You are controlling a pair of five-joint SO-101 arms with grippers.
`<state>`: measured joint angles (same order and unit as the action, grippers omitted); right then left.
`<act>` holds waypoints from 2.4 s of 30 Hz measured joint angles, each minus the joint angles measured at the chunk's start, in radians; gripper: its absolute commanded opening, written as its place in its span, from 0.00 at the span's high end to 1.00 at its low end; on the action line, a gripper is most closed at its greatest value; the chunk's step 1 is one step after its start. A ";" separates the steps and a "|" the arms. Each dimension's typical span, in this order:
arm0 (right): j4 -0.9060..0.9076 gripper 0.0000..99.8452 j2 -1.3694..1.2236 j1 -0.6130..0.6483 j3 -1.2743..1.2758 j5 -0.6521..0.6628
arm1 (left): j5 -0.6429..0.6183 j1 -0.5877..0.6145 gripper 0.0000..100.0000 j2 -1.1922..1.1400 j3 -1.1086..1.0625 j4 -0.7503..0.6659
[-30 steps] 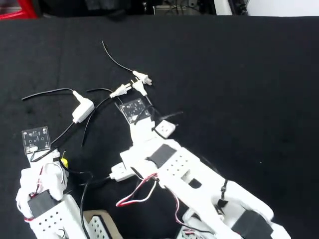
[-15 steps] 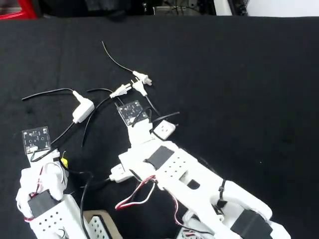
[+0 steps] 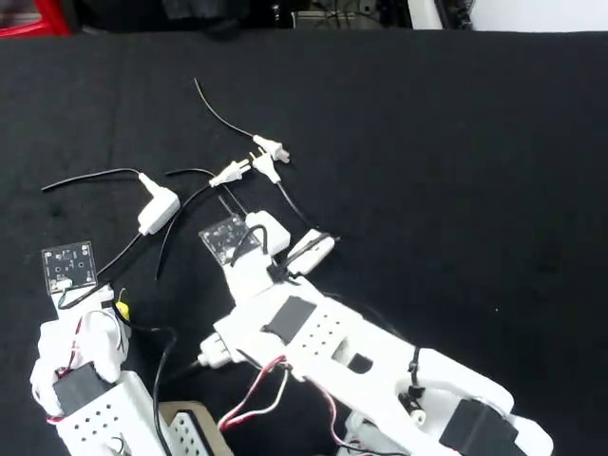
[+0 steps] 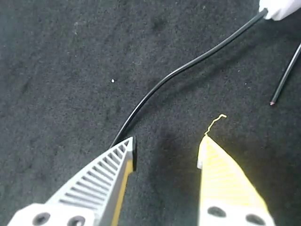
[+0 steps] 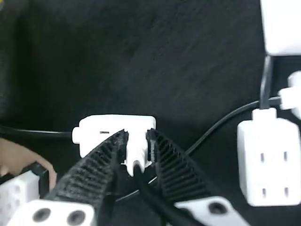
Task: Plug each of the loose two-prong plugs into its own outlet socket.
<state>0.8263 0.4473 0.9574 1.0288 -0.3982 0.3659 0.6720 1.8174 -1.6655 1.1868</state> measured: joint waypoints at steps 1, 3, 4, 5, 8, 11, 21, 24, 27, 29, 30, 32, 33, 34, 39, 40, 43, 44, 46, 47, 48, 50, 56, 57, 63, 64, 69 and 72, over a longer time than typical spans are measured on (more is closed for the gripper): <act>0.000 0.99 0.000 0.005 0.002 0.000 | 0.000 0.000 0.78 0.000 0.000 0.000; 0.000 0.99 0.000 0.009 0.012 0.000 | 0.000 0.000 0.78 0.000 0.000 0.000; 0.000 0.99 0.000 0.014 0.017 0.000 | 0.000 0.000 0.78 0.000 0.000 0.000; 0.000 0.99 0.000 0.018 0.025 0.000 | 0.000 0.000 0.78 0.000 0.000 0.000; 0.000 0.99 0.000 0.029 0.028 0.000 | 0.000 0.000 0.78 0.000 0.000 0.000; 0.000 0.99 0.000 0.068 0.034 0.000 | 0.000 0.000 0.78 0.000 0.000 0.000; -0.018 0.67 -0.055 0.087 0.000 0.000 | 0.000 0.000 0.78 0.000 0.000 0.000; 0.037 0.56 -0.084 0.098 -0.041 0.000 | 0.002 0.000 0.78 0.000 0.000 0.000; 0.127 0.55 -0.100 0.106 -0.083 0.000 | 0.002 0.000 0.78 0.000 0.000 -0.003; 0.209 0.58 -0.117 0.107 -0.130 0.000 | -0.002 -0.009 0.78 0.000 0.000 -0.003; 0.253 0.60 -0.118 0.107 -0.149 0.000 | 0.000 -0.026 0.78 0.000 0.000 -0.003; 0.344 0.64 -0.118 0.106 -0.198 0.000 | 0.002 -0.051 0.78 0.000 0.000 -0.003; 0.377 0.67 -0.118 0.106 -0.227 0.000 | 0.000 -0.068 0.78 0.000 0.000 -0.003; 0.419 0.68 -0.115 0.106 -0.258 0.000 | 0.002 -0.084 0.78 0.000 0.000 -0.003; 0.629 0.71 0.011 0.106 -0.387 0.098 | 0.002 -0.123 0.78 0.000 0.000 -0.003; 0.689 0.71 0.048 0.106 -0.410 0.137 | 0.002 -0.123 0.78 0.000 0.000 -0.003; 0.850 0.72 0.163 0.106 -0.480 0.224 | 0.035 -0.126 0.78 0.000 0.000 -0.003; 0.885 0.72 0.204 0.106 -0.500 0.238 | 0.054 -0.126 0.78 0.000 0.000 -0.003; 0.901 0.73 0.292 0.106 -0.528 0.259 | 0.084 -0.127 0.78 0.000 0.002 -0.003; 0.901 0.77 0.333 0.094 -0.539 0.278 | 0.104 -0.132 0.78 0.000 0.009 -0.002; 0.901 0.82 0.371 0.071 -0.554 0.301 | 0.123 -0.140 0.78 0.000 0.028 0.003; 0.901 0.94 0.414 -0.002 -0.605 0.350 | 0.144 -0.170 0.78 0.000 0.092 0.048; 0.901 0.93 0.385 -0.262 -0.801 0.371 | 0.163 -0.347 0.77 -0.051 0.311 0.157; 0.901 0.94 0.361 -0.302 -0.830 0.359 | 0.161 -0.371 0.77 -0.092 0.334 0.160; 0.891 0.96 0.176 -0.554 -0.885 0.328 | 0.253 -0.574 0.77 -0.463 0.419 0.161; 0.882 0.96 0.144 -0.595 -0.885 0.328 | 0.276 -0.615 0.77 -0.539 0.427 0.161; 0.845 0.96 0.011 -0.753 -0.885 0.327 | 0.311 -0.802 0.77 -0.838 0.439 0.161; 0.832 0.96 -0.029 -0.773 -0.885 0.327 | 0.308 -0.881 0.77 -0.881 0.460 0.160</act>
<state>1.6579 0.4181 0.1841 0.1435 -0.0713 0.6743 -0.2087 0.9367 -1.2052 1.3464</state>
